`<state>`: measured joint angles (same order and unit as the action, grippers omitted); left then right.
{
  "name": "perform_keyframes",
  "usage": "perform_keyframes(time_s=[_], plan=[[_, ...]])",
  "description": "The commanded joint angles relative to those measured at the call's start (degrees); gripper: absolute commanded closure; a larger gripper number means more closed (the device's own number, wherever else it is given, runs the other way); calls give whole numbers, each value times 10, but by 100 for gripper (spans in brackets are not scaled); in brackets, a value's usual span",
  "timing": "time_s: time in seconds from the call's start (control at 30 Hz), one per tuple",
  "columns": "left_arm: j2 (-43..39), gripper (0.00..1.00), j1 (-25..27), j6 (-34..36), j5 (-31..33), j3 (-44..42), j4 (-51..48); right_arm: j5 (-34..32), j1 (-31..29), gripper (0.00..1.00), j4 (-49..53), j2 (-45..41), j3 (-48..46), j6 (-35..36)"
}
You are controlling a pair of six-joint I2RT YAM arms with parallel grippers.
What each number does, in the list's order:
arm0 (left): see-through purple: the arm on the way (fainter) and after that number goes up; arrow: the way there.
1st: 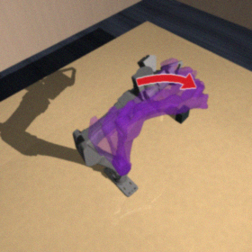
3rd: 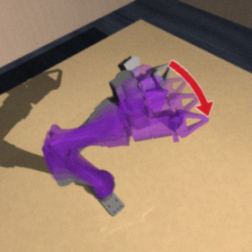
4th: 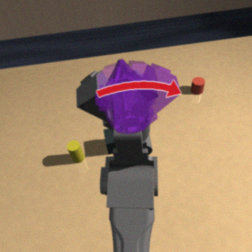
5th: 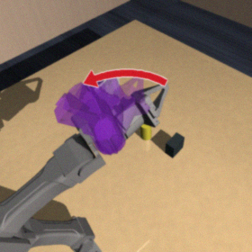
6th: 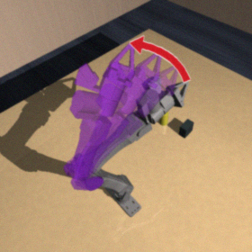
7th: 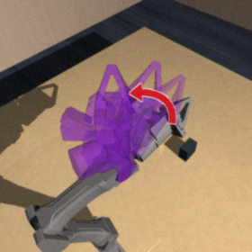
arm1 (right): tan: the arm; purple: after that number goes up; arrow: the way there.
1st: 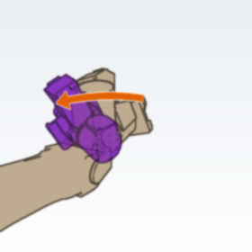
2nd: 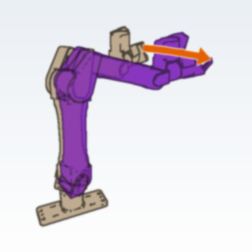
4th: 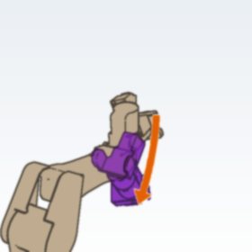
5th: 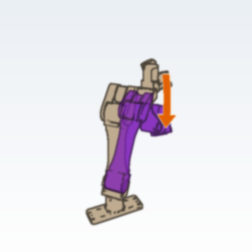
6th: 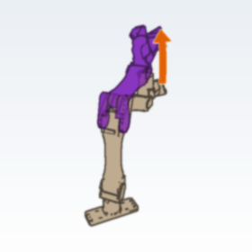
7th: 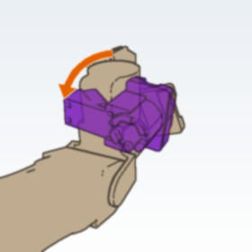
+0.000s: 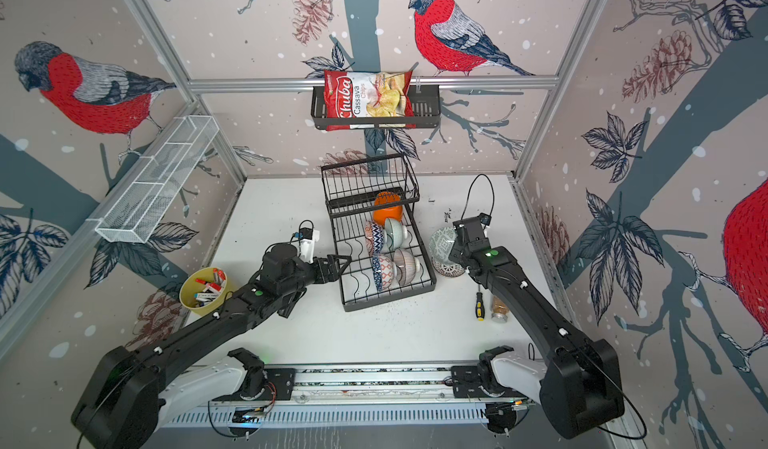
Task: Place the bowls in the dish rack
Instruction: 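Grasp the rim of the green-patterned bowl with the right gripper, then lift the green-patterned bowl and carry it over the rack with the right gripper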
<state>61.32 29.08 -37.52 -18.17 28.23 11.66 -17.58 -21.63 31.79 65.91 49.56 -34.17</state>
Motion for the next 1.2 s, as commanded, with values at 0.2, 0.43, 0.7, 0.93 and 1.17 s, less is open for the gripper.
perform_keyframes(time_s=[0.2, 0.43, 0.7, 0.93, 1.17], plan=[[-9, 6, 4, -6, -15, 9, -2, -67, -112, 100, 12, -13, 64, -5], [-49, 9, 8, -16, -7, 29, -49, -117, -213, 100, 13, 15, 115, -20], [-91, 14, 22, -20, 10, 84, -117, -161, -299, 100, 9, 101, 182, -16], [-71, 15, 61, -1, 72, 141, -192, -196, -360, 100, 9, 177, 239, -4], [-26, 21, 91, 7, 128, 160, -218, -211, -396, 100, 4, 218, 277, 12]])
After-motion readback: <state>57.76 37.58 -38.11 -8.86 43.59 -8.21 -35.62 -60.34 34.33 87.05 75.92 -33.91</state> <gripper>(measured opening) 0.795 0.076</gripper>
